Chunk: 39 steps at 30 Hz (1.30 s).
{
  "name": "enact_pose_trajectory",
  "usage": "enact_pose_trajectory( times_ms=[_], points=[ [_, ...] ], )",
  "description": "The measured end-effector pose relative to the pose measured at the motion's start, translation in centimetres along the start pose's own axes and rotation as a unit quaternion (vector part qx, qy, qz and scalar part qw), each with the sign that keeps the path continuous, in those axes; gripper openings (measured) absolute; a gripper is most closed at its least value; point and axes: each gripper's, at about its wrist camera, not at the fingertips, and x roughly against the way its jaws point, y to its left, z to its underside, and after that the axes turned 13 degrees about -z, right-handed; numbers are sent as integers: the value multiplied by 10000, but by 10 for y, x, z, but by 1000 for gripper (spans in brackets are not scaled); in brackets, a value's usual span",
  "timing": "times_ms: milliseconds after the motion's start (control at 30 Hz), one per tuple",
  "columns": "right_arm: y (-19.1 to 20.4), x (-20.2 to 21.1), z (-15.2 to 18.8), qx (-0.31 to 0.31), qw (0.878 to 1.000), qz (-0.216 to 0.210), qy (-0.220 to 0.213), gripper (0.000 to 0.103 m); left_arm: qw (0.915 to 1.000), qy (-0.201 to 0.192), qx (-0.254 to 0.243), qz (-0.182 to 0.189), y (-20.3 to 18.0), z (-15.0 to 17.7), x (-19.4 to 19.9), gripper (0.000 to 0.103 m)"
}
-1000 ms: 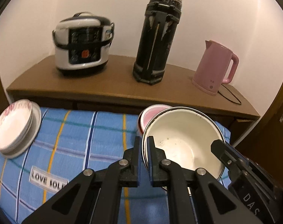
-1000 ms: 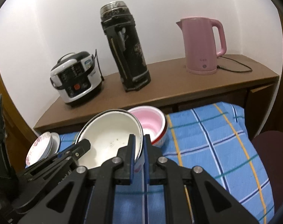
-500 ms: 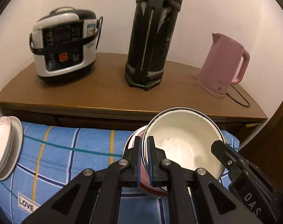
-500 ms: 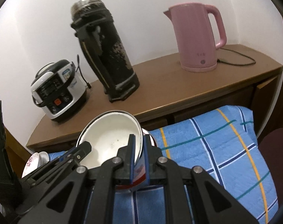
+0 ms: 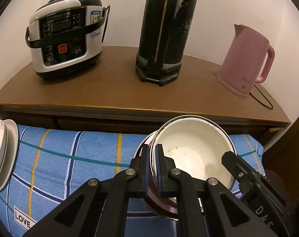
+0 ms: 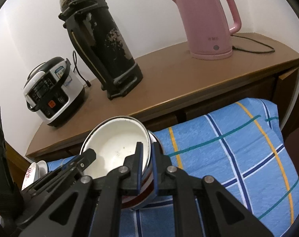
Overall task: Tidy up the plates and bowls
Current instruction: 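Lower the white bowl onto the nested bowls and open the right gripper, then position both open grippers around the rim of the nested bowl stack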
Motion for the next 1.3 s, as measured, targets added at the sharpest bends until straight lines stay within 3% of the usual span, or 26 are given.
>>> enact_pose_trajectory(
  times_ms=[567, 633, 700, 733, 833, 867, 967, 1100, 1300],
  points=[
    [-4, 7, 9, -5, 9990, -177, -411, 13, 9995, -202, -180, -134, -2, 1, 0, 8],
    [-5, 10, 11, -19, 9984, -207, -534, 23, 9994, -272, -184, -147, -2, 2, 2, 9],
    [-8, 13, 13, -54, 9977, -186, -654, 38, 9990, -371, -188, -149, -2, 2, 5, 13],
    [-9, 15, 13, -80, 9972, -174, -724, 45, 9989, -416, -208, -113, -2, 2, 7, 20],
    [-13, 22, 13, -152, 9953, -204, -933, 48, 9974, -643, -264, -208, -4, 2, 16, 54],
    [-14, 24, 13, -158, 9948, -194, -987, 49, 9963, -761, -274, -280, -3, 2, 20, 60],
    [-18, 30, 16, -180, 9921, -179, -1229, 60, 9928, -1061, -384, -404, -3, 3, 29, 69],
    [-21, 37, 17, -224, 9883, -194, -1497, 75, 9907, -1244, -275, -476, 5, 1, 33, 72],
    [-24, 39, 16, -206, 9868, -74, -1605, 77, 9919, -1149, -211, -489, 15, -2, 28, 73]
  ],
)
